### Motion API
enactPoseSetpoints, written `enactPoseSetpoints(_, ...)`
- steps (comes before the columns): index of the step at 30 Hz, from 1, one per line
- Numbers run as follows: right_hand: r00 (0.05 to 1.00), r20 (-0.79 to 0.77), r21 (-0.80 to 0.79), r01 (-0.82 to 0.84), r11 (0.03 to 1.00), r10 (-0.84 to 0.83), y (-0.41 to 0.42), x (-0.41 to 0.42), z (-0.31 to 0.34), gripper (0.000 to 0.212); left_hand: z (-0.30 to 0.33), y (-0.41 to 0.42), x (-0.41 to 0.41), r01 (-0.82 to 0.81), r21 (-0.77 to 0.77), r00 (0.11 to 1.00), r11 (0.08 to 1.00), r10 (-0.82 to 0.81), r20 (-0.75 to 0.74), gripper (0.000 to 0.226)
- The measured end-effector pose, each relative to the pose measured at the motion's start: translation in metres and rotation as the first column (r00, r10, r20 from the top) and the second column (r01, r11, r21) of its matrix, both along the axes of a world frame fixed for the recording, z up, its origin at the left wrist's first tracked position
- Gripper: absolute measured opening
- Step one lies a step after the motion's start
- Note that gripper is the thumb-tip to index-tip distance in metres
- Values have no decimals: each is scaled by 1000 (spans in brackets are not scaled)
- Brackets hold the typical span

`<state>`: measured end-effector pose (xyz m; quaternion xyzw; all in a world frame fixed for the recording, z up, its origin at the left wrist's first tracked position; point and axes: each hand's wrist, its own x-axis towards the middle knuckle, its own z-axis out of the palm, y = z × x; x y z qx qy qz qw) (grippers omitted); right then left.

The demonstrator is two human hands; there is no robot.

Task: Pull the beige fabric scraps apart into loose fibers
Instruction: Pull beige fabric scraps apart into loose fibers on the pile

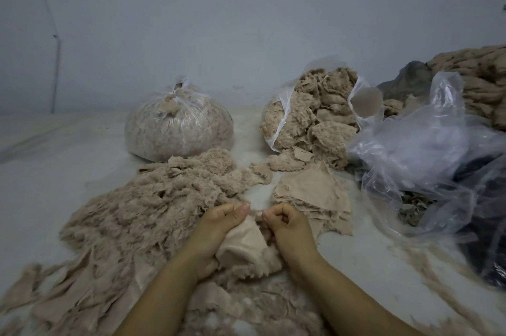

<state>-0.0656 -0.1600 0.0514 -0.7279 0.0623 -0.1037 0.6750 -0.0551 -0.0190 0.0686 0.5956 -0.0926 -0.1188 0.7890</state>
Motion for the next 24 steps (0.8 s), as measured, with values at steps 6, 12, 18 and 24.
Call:
enactPoseSetpoints(6, 976, -7, 83, -214, 973, 216, 3, -9, 4, 45, -7, -2, 7, -44, -58, 999, 997, 42, -31, 21)
enactPoseSetpoints(12, 959, 35, 326, -277, 904, 281, 2, -10, 4, 17, -9, 0, 11, -331, 8, 937, 944, 328, 120, 27)
enactPoseSetpoints(18, 982, 107, 305, -182, 935, 156, -3, -7, 11, 18, -11, 9, 19, -509, -42, 858, 860, 511, 63, 33)
enactPoseSetpoints(24, 962, 113, 320, -271, 908, 248, -15, -8, 14, 21, -9, 22, 12, -726, 227, 669, 649, 592, 448, 56)
